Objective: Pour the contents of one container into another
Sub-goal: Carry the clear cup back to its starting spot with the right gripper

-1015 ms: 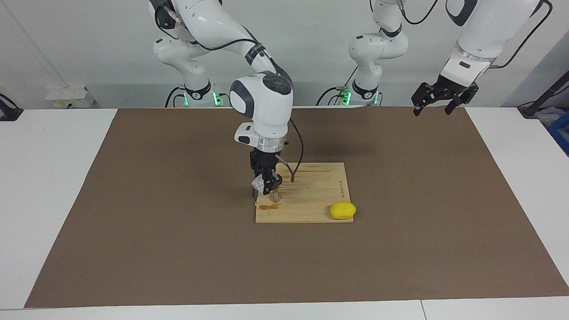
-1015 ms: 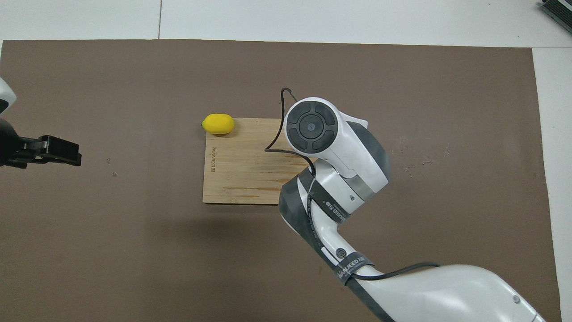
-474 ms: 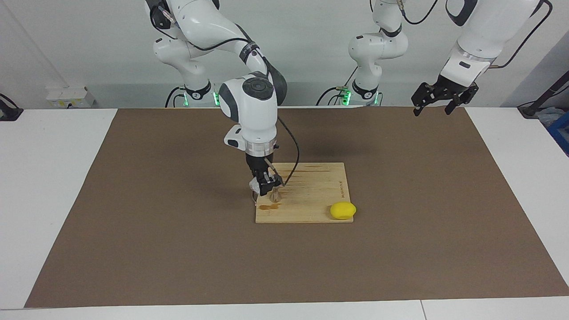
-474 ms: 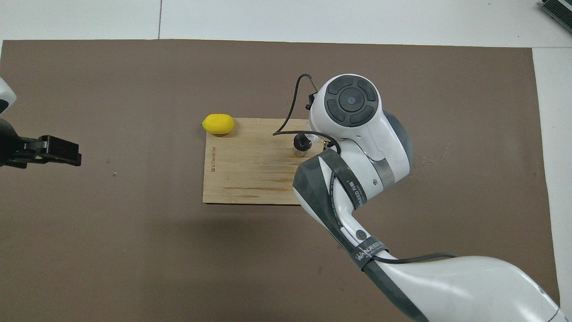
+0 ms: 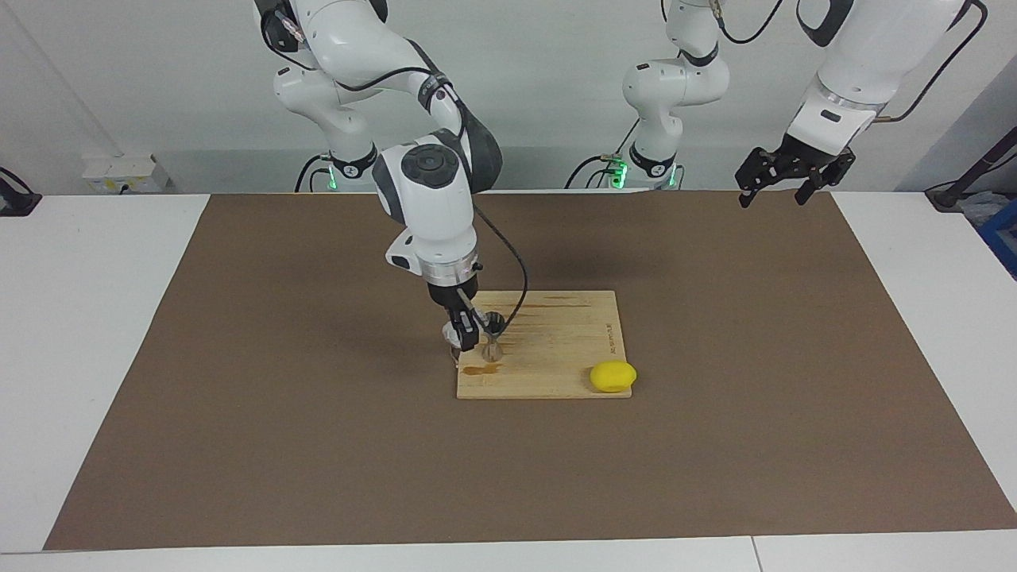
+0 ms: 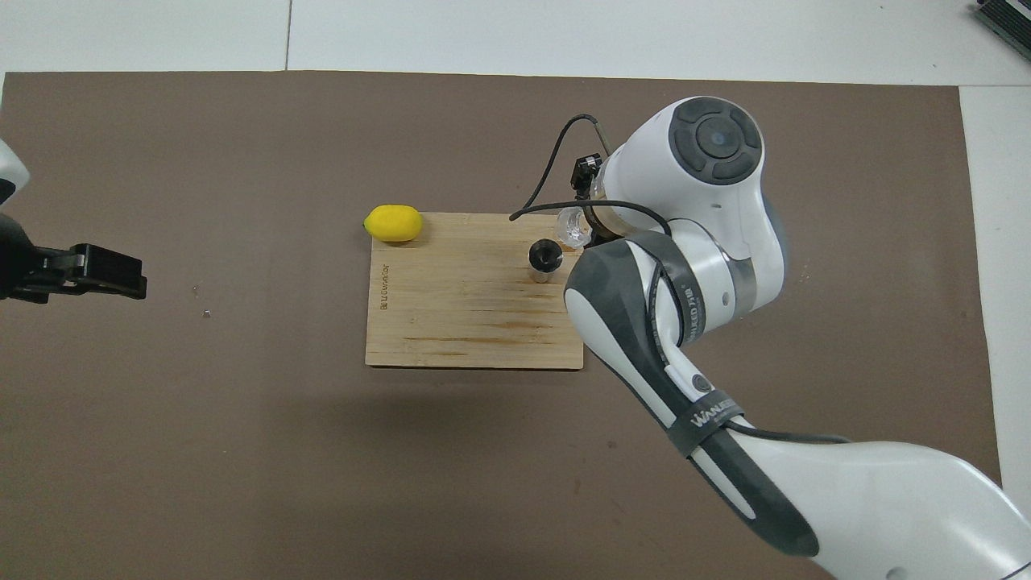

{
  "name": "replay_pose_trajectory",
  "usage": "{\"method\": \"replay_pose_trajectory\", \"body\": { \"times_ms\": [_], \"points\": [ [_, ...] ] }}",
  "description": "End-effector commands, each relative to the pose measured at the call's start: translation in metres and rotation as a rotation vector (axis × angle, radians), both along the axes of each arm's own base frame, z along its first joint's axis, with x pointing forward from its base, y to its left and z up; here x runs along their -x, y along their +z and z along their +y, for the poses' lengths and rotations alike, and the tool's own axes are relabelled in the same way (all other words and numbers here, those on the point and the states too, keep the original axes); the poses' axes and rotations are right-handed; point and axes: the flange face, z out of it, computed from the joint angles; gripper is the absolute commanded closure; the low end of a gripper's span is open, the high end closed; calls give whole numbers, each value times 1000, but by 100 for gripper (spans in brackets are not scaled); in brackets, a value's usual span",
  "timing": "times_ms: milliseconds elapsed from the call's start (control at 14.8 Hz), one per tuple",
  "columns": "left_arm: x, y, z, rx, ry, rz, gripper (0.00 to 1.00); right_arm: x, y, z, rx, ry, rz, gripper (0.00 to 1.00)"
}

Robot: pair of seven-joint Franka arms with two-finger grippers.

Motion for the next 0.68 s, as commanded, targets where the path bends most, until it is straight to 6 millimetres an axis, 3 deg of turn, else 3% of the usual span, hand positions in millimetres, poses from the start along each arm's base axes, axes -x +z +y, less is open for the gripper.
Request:
{"method": "replay_pose_trajectory", "body": {
  "times_ms": [0,135,271,609],
  "points": [
    [6,3,3,9,-8,6,0,-5,-3,-35,-108,-37,49,100],
    [6,2,3,8,-7,7,0,-6,-11,-63,-198,-103,93,100],
    [6,2,3,8,-7,7,0,-5,-21,-104,-286,-181,132,100],
    [6,3,3,9,-7,6,0,38,-72,-219,-441,-156,138,100]
  ]
}}
